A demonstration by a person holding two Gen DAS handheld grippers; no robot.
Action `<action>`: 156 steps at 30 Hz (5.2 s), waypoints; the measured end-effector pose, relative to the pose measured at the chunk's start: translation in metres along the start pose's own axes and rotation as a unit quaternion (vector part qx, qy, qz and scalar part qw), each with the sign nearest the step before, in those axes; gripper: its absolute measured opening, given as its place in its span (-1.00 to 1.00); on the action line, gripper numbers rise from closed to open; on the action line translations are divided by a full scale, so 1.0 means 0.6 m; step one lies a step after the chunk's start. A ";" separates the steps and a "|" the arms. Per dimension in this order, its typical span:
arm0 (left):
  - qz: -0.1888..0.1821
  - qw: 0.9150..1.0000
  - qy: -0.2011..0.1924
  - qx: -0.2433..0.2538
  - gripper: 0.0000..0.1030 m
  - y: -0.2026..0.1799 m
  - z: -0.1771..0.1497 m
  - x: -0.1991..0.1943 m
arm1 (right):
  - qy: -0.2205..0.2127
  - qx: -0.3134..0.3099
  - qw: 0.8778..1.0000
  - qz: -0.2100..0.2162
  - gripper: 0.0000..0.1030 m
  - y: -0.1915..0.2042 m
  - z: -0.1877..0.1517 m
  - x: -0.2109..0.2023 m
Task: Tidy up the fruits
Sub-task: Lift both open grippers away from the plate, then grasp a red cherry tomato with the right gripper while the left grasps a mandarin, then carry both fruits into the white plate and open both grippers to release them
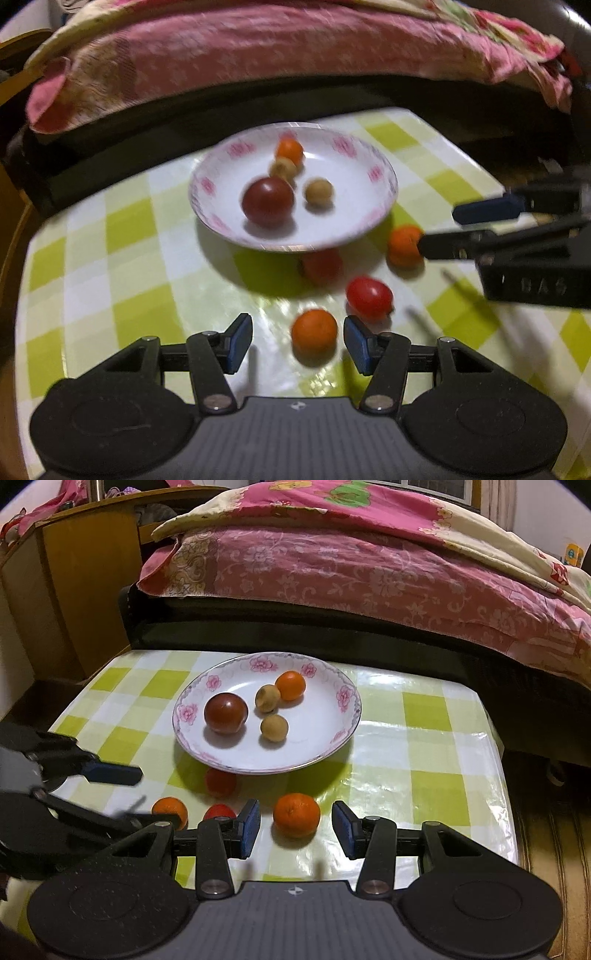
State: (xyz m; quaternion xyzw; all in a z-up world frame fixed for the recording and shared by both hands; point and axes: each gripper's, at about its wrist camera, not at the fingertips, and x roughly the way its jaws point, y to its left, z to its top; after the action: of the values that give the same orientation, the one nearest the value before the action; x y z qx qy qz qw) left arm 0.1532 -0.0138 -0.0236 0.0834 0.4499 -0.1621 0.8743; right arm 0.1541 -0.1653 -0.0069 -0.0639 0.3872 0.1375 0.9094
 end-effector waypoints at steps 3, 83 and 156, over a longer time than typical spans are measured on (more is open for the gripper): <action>-0.001 1.000 0.009 0.013 0.21 -0.012 -0.006 0.010 | 0.000 -0.001 1.000 0.002 -0.22 0.000 0.000 -0.001; -0.020 1.000 -0.009 -0.023 -0.31 0.047 -0.027 0.002 | 0.074 -0.007 0.993 0.088 -0.50 0.056 0.001 0.054; 0.020 0.995 -0.081 -0.053 -0.16 0.063 0.080 0.008 | -0.008 0.023 1.000 0.015 -0.37 0.012 0.071 0.065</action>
State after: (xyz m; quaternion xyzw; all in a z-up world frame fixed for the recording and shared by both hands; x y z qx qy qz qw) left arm 0.2059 0.0063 0.0006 0.0329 0.3834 -0.1266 0.9143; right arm 0.2071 -0.1410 -0.0055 -0.0364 0.3836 0.1426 0.9117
